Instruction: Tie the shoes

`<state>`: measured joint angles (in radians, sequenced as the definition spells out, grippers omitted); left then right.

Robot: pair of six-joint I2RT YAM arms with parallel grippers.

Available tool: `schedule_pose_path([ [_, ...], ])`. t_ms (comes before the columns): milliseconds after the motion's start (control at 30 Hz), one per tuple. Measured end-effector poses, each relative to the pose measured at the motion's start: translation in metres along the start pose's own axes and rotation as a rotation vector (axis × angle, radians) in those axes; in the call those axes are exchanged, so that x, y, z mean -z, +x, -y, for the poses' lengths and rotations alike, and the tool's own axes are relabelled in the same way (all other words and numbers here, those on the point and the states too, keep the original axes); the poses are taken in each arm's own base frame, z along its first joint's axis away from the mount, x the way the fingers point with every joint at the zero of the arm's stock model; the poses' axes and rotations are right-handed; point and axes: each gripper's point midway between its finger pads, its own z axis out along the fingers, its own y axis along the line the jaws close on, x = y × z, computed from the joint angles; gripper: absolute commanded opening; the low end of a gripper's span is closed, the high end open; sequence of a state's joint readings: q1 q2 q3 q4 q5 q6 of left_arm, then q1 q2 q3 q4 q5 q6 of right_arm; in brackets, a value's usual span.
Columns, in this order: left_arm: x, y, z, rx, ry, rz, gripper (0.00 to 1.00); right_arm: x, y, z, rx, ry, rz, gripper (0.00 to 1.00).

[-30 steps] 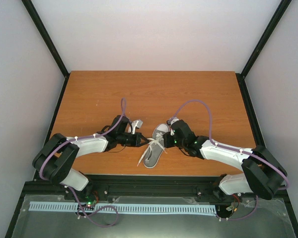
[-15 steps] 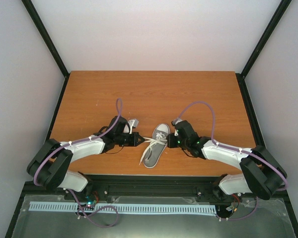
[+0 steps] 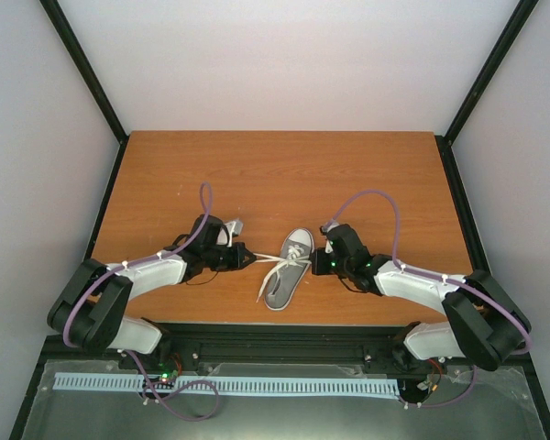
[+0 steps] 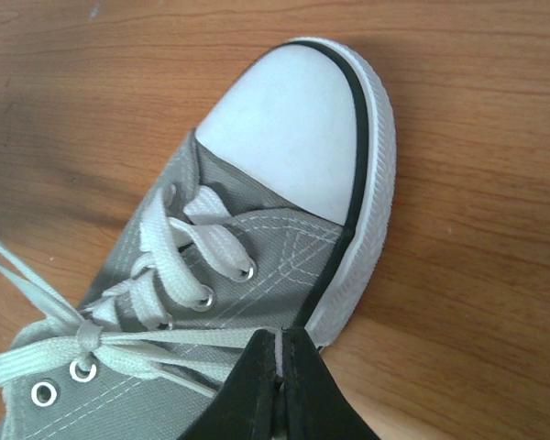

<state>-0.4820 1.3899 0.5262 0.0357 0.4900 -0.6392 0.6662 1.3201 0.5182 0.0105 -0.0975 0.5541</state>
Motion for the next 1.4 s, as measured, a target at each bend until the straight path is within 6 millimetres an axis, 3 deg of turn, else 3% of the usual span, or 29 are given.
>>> schedule_pose_path([
  [167, 0.001, 0.003, 0.005, -0.045, 0.033, -0.025, 0.01, 0.004, -0.012, -0.011, 0.061, -0.036, 0.015, 0.03],
  [367, -0.003, 0.002, 0.015, -0.084, 0.084, -0.059, 0.01, -0.009, -0.057, -0.046, 0.153, -0.106, 0.058, 0.05],
  [433, -0.005, 0.002, 0.016, -0.087, 0.091, -0.069, 0.01, -0.021, -0.060, -0.051, 0.168, -0.124, 0.043, 0.14],
  [533, -0.009, 0.001, 0.016, -0.088, 0.096, -0.079, 0.01, -0.038, -0.053, -0.049, 0.180, -0.131, 0.001, 0.43],
  [600, -0.009, 0.001, 0.015, -0.086, 0.095, -0.081, 0.01, -0.042, -0.048, -0.046, 0.187, -0.126, -0.017, 0.56],
  [733, -0.010, -0.002, 0.017, -0.091, 0.098, -0.072, 0.01, -0.028, -0.055, -0.047, 0.208, -0.135, 0.018, 0.74],
  [867, -0.013, -0.008, 0.018, -0.094, 0.098, -0.062, 0.01, 0.002, -0.060, -0.040, 0.211, -0.141, 0.087, 0.81],
  [933, -0.014, -0.009, 0.017, -0.090, 0.097, -0.057, 0.13, 0.014, -0.060, -0.032, 0.202, -0.133, 0.113, 0.84],
  [1033, -0.014, -0.013, 0.016, -0.089, 0.087, -0.039, 0.62, 0.022, -0.054, -0.016, 0.177, -0.108, 0.121, 0.89],
  [1100, -0.013, -0.017, 0.014, -0.090, 0.069, -0.019, 0.83, 0.024, -0.048, -0.006, 0.162, -0.091, 0.116, 0.92],
  [1233, -0.003, -0.029, 0.018, -0.112, 0.044, 0.046, 0.96, 0.028, -0.044, 0.008, 0.131, -0.066, 0.114, 0.95],
  [1400, 0.016, -0.049, 0.022, -0.134, 0.020, 0.136, 0.98, 0.039, -0.058, 0.025, 0.081, -0.060, 0.152, 0.96],
])
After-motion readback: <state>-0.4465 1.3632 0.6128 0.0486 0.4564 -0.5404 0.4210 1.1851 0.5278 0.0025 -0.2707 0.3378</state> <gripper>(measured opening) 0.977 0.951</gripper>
